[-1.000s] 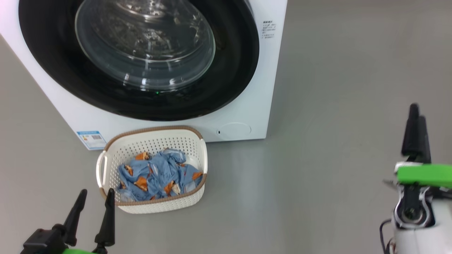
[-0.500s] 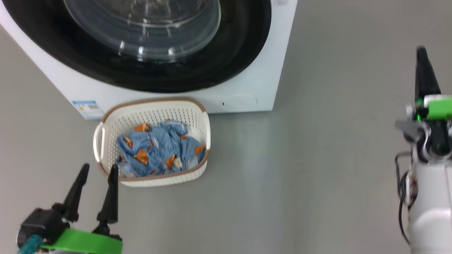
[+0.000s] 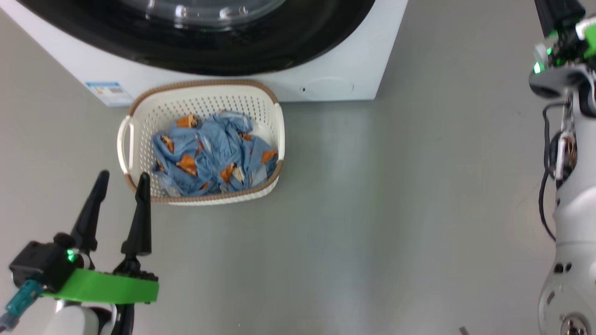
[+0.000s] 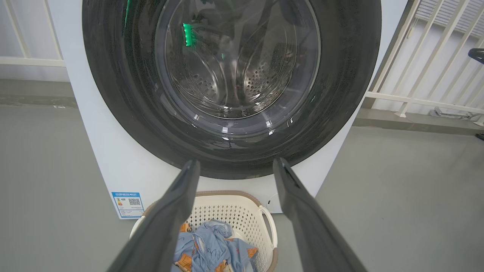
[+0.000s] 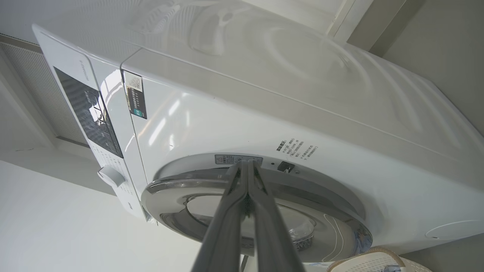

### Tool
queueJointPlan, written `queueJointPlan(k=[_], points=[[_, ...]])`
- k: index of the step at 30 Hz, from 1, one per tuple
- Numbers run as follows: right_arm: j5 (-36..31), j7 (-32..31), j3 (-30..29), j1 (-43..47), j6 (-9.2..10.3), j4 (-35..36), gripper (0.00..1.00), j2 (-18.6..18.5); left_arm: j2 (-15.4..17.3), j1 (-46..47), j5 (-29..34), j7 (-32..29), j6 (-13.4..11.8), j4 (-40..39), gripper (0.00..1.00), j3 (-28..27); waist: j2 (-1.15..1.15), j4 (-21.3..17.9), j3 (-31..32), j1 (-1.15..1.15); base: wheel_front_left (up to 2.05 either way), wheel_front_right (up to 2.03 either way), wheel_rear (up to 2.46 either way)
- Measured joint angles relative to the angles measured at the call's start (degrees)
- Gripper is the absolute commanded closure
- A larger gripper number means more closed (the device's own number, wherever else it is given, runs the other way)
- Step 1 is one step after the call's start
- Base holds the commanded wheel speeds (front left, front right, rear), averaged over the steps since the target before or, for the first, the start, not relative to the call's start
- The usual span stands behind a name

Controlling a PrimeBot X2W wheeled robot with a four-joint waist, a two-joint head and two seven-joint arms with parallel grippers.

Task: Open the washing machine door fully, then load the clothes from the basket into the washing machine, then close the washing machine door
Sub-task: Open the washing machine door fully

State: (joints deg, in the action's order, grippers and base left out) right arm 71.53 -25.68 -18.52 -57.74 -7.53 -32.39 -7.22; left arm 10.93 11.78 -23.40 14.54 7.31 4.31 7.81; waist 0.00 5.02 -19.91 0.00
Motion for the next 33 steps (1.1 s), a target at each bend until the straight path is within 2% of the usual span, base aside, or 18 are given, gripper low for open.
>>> queueJointPlan(k=[14, 24, 33], points=[[-8.09, -5.58, -2.18, -13.23, 0.13, -4.83, 1.00, 1.60, -0.19, 3.24, -0.58, 0.00, 0.00, -2.18, 0.00, 0.69, 0.00, 2.56, -6.28, 0.00, 0.00, 0.00, 0.00], [-14.58, -6.03, -4.11, -20.26, 0.13, -7.64, 1.00, 2.57, -1.01, 6.12, -1.11, 0.00, 0.00, -2.75, 0.00, 1.74, 0.00, 4.78, -9.76, 0.00, 0.00, 0.00, 0.00], [-15.99, -5.91, -2.80, -23.96, 0.13, -11.00, 1.00, 2.78, -1.62, 6.66, -1.53, 0.00, 0.00, -2.80, 0.00, 2.71, 0.00, 6.64, -11.69, 0.00, 0.00, 0.00, 0.00]])
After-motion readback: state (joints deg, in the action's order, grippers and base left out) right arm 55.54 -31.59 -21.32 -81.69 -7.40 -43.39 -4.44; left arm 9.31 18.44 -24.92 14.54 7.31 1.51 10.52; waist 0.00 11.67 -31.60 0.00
